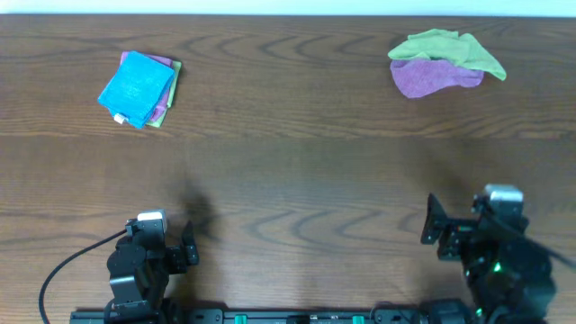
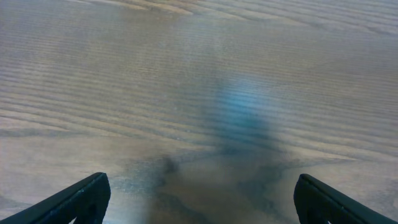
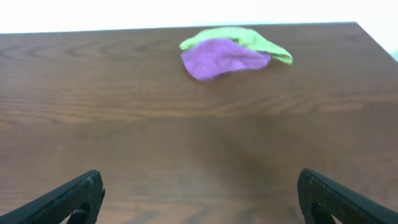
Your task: Fold the cloth
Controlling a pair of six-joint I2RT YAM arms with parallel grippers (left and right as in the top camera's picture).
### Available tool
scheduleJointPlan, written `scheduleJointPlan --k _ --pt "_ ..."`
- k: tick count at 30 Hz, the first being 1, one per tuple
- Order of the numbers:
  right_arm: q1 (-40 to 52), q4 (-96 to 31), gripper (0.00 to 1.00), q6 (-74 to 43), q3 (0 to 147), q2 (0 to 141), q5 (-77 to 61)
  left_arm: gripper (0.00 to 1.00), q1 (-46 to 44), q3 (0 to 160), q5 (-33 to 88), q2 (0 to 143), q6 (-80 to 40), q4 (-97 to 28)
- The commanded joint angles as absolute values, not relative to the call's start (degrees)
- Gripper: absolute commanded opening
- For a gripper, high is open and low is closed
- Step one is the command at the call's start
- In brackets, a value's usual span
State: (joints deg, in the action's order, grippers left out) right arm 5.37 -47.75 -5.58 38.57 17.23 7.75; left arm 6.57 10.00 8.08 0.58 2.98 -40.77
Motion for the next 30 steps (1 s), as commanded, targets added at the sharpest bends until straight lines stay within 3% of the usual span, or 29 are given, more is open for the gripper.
scheduleJointPlan --k 1,14,30 --pt "4.05 -47.35 0.99 -5.06 33.15 11.51 8.36 0.95 6.35 9.41 7.25 0.25 2.57 -41.78" --pt "3.99 -47.03 0.99 -5.74 15.77 0.23 5.91 0.95 6.35 9.41 7.22 0.25 2.57 -41.78" --pt "4.16 -46.96 0.99 -5.69 10.35 0.27 1.21 0.95 6.35 9.41 7.22 0.25 2.57 -41.76"
